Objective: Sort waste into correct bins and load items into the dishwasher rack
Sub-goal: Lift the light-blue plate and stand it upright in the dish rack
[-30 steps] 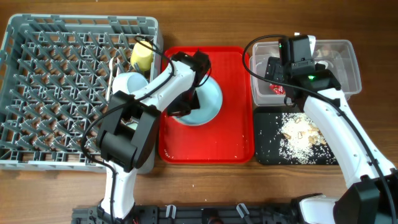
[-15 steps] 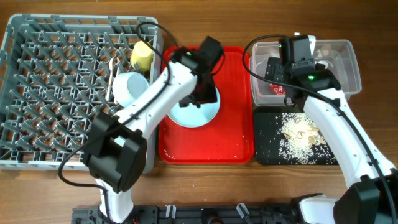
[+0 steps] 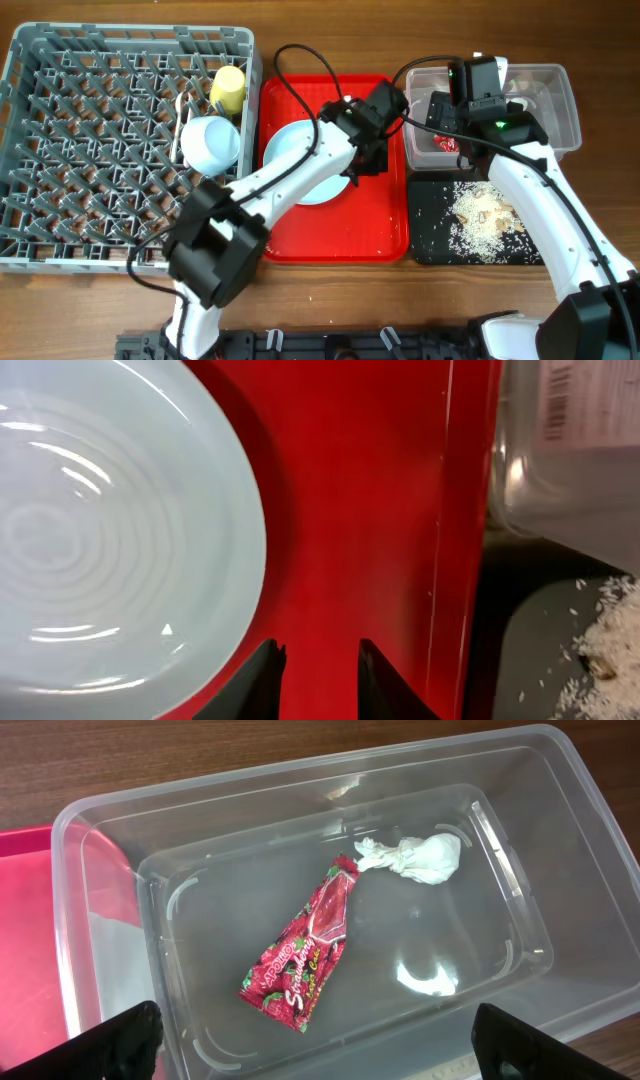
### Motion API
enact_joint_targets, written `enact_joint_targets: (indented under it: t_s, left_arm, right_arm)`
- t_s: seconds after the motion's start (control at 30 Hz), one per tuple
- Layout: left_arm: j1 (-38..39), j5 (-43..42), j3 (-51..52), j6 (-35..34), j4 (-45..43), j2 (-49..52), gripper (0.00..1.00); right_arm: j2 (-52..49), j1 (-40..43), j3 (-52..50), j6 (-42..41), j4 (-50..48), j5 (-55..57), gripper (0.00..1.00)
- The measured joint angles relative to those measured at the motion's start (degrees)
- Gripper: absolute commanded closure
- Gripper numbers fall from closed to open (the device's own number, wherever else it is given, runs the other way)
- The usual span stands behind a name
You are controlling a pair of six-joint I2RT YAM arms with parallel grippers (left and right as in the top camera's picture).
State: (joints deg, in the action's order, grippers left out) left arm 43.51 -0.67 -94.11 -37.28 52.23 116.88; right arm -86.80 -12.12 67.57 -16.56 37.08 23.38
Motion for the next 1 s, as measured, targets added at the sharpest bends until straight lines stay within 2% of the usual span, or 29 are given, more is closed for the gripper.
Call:
enact_joint_targets:
  t_s: [0.47,0.53,0.93,1.0]
  left_arm:
    - [0.0,7.78,0.02,-0.52,-3.69,7.93,0.75]
    - [0.0,8.35,0.02,-0.52,-3.69,8.15,0.78]
    - [0.0,8.98,2.03,-0.52,-7.04,8.2,0.88]
    - [0.0,9.29,2.03,-0.52,-7.32,8.2,0.96]
  right_arm:
    - [0.0,0.0,0.0,0.0,0.0,0.0,0.0]
    - [0.0,0.0,0.0,0.0,0.0,0.0,0.0]
    - [0.0,0.0,0.0,0.0,0.0,0.0,0.0]
    - [0.0,0.0,0.0,0.0,0.0,0.0,0.0]
